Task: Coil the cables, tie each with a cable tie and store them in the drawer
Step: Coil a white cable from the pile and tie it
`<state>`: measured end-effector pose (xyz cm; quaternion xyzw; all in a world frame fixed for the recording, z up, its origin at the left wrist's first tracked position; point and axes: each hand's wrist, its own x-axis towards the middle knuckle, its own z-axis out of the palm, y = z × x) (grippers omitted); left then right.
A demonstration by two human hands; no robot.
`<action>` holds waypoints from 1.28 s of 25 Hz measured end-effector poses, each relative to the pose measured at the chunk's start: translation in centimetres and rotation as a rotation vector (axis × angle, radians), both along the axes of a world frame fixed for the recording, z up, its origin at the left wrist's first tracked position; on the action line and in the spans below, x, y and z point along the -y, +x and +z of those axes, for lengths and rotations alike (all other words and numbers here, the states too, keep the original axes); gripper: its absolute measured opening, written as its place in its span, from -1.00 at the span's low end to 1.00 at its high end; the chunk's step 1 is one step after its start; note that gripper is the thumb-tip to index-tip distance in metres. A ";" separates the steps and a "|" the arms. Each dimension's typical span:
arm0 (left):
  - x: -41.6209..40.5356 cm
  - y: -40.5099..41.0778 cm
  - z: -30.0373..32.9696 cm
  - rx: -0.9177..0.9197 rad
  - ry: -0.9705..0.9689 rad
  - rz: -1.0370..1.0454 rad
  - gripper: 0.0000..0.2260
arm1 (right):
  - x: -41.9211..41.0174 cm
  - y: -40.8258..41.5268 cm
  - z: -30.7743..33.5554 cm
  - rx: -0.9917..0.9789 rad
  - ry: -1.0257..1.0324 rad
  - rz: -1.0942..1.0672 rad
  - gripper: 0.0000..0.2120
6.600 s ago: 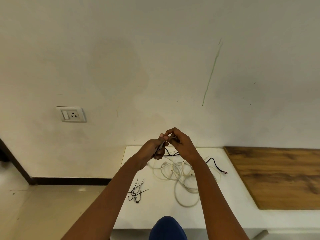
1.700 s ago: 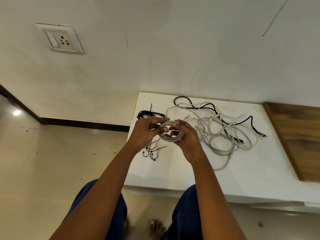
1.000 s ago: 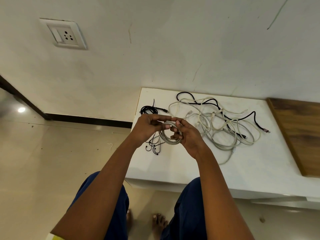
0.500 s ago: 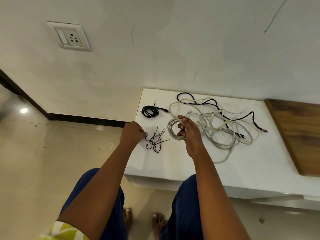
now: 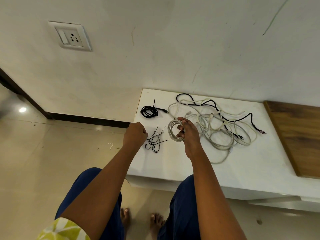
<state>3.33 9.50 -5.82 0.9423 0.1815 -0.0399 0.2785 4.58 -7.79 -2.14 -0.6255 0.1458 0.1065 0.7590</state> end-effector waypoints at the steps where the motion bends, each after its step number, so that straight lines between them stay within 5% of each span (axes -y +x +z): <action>1: 0.0 0.2 0.0 0.025 0.010 -0.006 -0.87 | 0.0 0.0 0.0 0.004 -0.008 -0.002 -0.78; 6: 0.3 0.9 0.0 0.230 -0.047 -0.041 -0.87 | 0.2 0.1 -0.3 0.005 -0.115 -0.001 -0.74; 11: 2.4 0.9 1.0 0.286 -0.722 0.034 -0.92 | 0.0 0.1 -0.6 0.066 -0.224 0.091 -0.82; 14: 3.1 0.8 1.4 0.234 -0.924 0.021 -0.93 | -0.1 0.0 -0.8 0.136 -0.275 0.169 -0.87; 26: 3.8 0.6 3.0 0.149 -1.077 -0.093 -0.82 | -0.3 0.2 -1.0 0.191 -0.382 0.102 -0.72; 32: 3.8 0.6 3.9 0.048 -1.135 -0.066 -0.82 | -0.4 0.2 -0.9 0.198 -0.549 -0.030 -0.94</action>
